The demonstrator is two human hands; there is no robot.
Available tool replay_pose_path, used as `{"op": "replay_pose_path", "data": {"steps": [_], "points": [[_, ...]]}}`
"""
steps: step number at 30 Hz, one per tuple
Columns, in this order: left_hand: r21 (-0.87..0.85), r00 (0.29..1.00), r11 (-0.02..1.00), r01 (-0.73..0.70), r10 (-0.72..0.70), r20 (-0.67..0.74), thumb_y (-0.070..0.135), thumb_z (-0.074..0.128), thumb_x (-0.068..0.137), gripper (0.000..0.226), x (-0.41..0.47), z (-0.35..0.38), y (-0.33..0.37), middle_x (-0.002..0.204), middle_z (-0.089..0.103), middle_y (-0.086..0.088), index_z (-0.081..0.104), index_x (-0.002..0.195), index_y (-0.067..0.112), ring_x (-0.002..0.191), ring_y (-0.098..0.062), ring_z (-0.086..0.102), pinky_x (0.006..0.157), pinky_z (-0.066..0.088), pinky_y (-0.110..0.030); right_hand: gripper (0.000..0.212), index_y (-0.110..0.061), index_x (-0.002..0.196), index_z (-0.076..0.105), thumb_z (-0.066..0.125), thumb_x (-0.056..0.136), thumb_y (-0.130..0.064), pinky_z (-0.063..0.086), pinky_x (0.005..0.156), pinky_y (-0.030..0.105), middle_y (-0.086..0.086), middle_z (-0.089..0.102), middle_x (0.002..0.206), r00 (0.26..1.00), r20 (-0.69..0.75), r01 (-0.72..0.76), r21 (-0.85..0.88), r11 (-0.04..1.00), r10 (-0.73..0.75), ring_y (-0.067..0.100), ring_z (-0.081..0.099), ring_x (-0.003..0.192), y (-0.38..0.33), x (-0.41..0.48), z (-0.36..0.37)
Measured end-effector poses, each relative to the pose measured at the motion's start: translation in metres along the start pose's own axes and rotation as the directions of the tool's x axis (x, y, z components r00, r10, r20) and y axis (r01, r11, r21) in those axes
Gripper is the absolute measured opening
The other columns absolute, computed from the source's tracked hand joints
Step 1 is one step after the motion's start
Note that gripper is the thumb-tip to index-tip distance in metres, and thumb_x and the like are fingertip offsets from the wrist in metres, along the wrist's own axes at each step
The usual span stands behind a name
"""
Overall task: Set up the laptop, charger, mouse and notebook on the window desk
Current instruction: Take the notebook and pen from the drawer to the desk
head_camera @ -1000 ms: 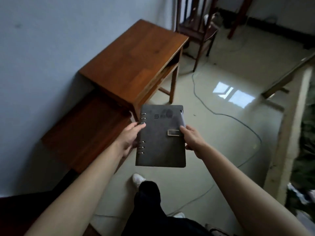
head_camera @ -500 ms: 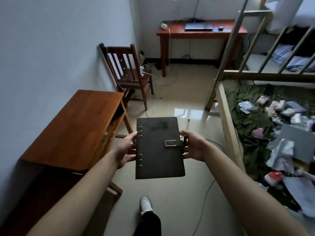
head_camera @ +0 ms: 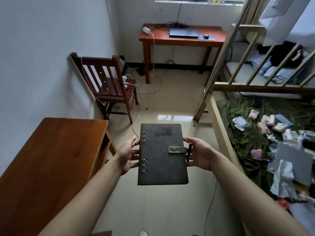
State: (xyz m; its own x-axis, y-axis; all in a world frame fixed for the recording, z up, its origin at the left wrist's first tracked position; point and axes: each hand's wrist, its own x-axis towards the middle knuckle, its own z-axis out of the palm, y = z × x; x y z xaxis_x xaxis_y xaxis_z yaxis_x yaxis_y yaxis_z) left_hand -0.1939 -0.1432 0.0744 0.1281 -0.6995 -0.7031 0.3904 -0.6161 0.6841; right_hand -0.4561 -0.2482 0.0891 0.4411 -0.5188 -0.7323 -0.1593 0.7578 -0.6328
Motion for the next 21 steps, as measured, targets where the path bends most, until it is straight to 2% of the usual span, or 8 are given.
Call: {"op": "replay_pose_path", "data": {"steps": [4,8,12,15,17,21], "points": [[0.054,1.0,0.998,0.026,-0.027,0.014,0.062,0.036,0.096,0.048,0.059,0.013,0.036,0.102,0.069,-0.011,0.065,0.118,0.031,0.089,-0.024,0.064,0.072,0.053,-0.034,0.038,-0.03,0.132,0.062,0.043,0.102,-0.04,0.053,0.08,0.043,0.01,0.058,0.108,1.0,-0.019,-0.001,0.064,0.998,0.002,0.027,0.06,0.093,-0.035,0.038,-0.019],[0.088,0.997,0.994,0.066,-0.068,0.027,0.06,0.037,0.096,0.047,0.13,0.044,0.074,0.091,0.071,-0.008,0.067,0.115,0.029,0.076,-0.02,0.065,0.068,0.054,-0.032,0.04,-0.031,0.136,0.059,0.041,0.102,-0.04,0.051,0.083,0.046,0.012,0.057,0.114,0.999,-0.03,-0.023,0.131,0.991,0.027,0.027,0.06,0.092,-0.078,0.092,-0.061],[0.1,0.999,0.994,0.052,-0.053,0.006,0.059,0.039,0.097,0.046,0.204,0.082,0.129,0.089,0.071,-0.01,0.066,0.114,0.027,0.073,-0.021,0.064,0.065,0.055,-0.032,0.04,-0.031,0.135,0.06,0.039,0.102,-0.039,0.053,0.083,0.048,0.009,0.065,0.1,0.999,-0.015,-0.035,0.179,0.983,0.038,0.027,0.062,0.086,-0.141,0.156,-0.111],[0.077,0.997,0.995,0.069,-0.067,-0.036,0.057,0.038,0.098,0.044,0.241,0.115,0.18,0.095,0.069,-0.011,0.064,0.115,0.026,0.075,-0.022,0.065,0.066,0.056,-0.033,0.041,-0.031,0.135,0.059,0.035,0.103,-0.04,0.051,0.092,0.056,0.011,0.065,0.114,0.998,0.014,-0.06,0.183,0.981,0.058,0.028,0.065,0.091,-0.2,0.191,-0.137],[0.07,0.999,0.997,0.035,-0.032,-0.043,0.057,0.038,0.098,0.046,0.271,0.132,0.221,0.097,0.069,-0.013,0.065,0.117,0.025,0.076,-0.023,0.064,0.068,0.057,-0.034,0.041,-0.031,0.135,0.059,0.035,0.103,-0.039,0.048,0.096,0.061,0.012,0.064,0.12,0.998,0.055,-0.03,0.204,0.979,0.019,0.029,0.066,0.093,-0.248,0.216,-0.156],[0.053,0.997,0.999,0.012,-0.008,-0.071,0.058,0.04,0.097,0.045,0.32,0.157,0.298,0.089,0.073,-0.011,0.066,0.115,0.026,0.077,-0.024,0.066,0.068,0.058,-0.035,0.042,-0.032,0.138,0.057,0.035,0.103,-0.04,0.047,0.098,0.059,0.013,0.062,0.125,0.997,0.077,-0.022,0.17,0.985,0.009,0.031,0.062,0.1,-0.338,0.253,-0.176]]}}
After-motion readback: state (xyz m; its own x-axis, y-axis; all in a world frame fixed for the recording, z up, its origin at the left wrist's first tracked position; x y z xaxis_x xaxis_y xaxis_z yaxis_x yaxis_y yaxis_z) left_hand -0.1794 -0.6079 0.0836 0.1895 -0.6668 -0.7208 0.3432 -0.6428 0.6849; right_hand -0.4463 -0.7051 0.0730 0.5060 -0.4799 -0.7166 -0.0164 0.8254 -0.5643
